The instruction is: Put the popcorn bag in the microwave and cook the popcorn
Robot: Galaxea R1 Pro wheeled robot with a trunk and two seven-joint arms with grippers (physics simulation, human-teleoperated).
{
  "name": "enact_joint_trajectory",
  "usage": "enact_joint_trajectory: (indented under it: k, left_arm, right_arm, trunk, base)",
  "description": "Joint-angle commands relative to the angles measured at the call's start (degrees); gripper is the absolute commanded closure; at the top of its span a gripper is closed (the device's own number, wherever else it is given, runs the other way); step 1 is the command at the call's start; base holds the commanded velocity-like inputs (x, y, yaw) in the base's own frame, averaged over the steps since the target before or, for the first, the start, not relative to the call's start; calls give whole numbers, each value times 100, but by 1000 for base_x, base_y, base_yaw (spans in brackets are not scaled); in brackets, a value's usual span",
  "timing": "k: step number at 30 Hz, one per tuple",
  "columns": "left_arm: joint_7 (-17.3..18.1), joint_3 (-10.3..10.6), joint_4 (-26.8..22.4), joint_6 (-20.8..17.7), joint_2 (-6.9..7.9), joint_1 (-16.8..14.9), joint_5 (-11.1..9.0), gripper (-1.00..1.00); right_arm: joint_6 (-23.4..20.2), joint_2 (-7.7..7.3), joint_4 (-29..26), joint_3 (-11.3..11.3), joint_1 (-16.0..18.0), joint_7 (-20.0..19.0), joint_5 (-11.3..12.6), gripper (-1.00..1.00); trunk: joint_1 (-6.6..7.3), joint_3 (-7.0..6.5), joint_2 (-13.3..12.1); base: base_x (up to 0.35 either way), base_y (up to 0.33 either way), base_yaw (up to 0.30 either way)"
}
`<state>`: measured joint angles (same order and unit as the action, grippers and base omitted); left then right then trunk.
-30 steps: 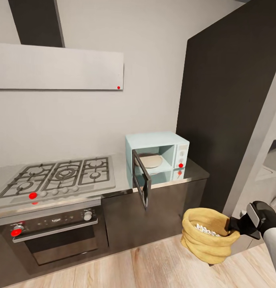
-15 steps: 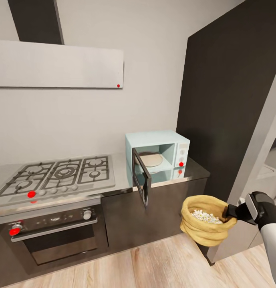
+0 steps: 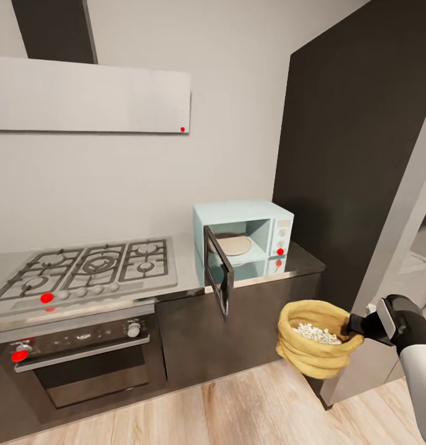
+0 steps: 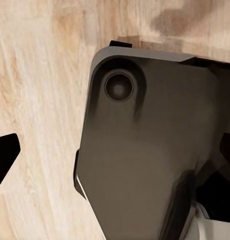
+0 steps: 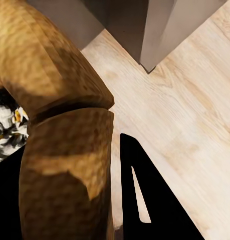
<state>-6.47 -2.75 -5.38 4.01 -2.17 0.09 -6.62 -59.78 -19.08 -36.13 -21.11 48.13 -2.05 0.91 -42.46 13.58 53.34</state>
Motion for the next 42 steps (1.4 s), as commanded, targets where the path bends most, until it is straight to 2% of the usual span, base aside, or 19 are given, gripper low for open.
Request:
enact_joint_trajectory:
  k: [1, 6, 11, 13, 15, 17, 20, 23, 35, 40, 41, 42]
  left_arm:
    - [-3, -23, -7, 12, -6, 2, -41, -100]
    - [-3, -23, -12, 15, -5, 1, -41, -100]
    - [-10, -23, -16, 18, -8, 2, -41, -100]
    - [-5, -23, -16, 20, 0, 0, -41, -100]
    - [-4, -23, -16, 21, 2, 0, -41, -100]
    - [-3, -23, -16, 21, 0, 1, -41, -100]
    - [-3, -23, -16, 21, 0, 2, -41, -100]
    - [-3, -23, -16, 21, 3, 1, -41, -100]
    - [-3, -23, -16, 21, 6, 2, -41, -100]
    - [-3, -23, -16, 21, 6, 1, -41, -100]
    - [-3, -23, -16, 21, 6, 0, -41, -100]
    - [-3, -23, -16, 21, 6, 1, -41, -100]
  right_arm:
    - [-22, 49, -68, -10, 4, -5, -8, 100]
    - [-22, 162, -262, -8, 4, 11, -12, 100]
    - [-22, 367, -1031, -8, 4, 11, -6, 100]
    - [-22, 500, -1352, -7, 4, 17, -8, 100]
    - [-22, 577, -1506, -4, 4, 25, -11, 100]
    - [-22, 599, -1545, 40, 4, 28, -11, 100]
    - [-22, 655, -1563, 384, 4, 22, -12, 100]
    - [-22, 696, -1569, 497, 4, 20, -12, 100]
    - [-22, 739, -1574, 529, 61, -13, 62, 100]
    - [-22, 752, -1529, 528, 497, 12, 40, 100]
    - [-22, 770, -1507, 528, 604, 22, 30, 100]
    - [-22, 854, -1486, 528, 748, 39, 16, 100]
  trunk:
    - [-23, 25, 47]
    - [-111, 97, 207]
    - [-111, 97, 207]
    - [-111, 97, 207]
    - [-111, 97, 207]
    - [-111, 97, 207]
    - [-111, 97, 207]
    - [-111, 97, 207]
    - [-111, 97, 207]
    - [-111, 97, 207]
    - [-111, 97, 207]
    - [-111, 97, 207]
  base:
    - [0, 0, 0]
    - [0, 0, 0]
    - [0, 0, 0]
    - [0, 0, 0]
    - [0, 0, 0]
    - [0, 0, 0]
    - [0, 0, 0]
    - [0, 0, 0]
    - [0, 0, 0]
    - [0, 0, 0]
    - [0, 0, 0]
    - [0, 0, 0]
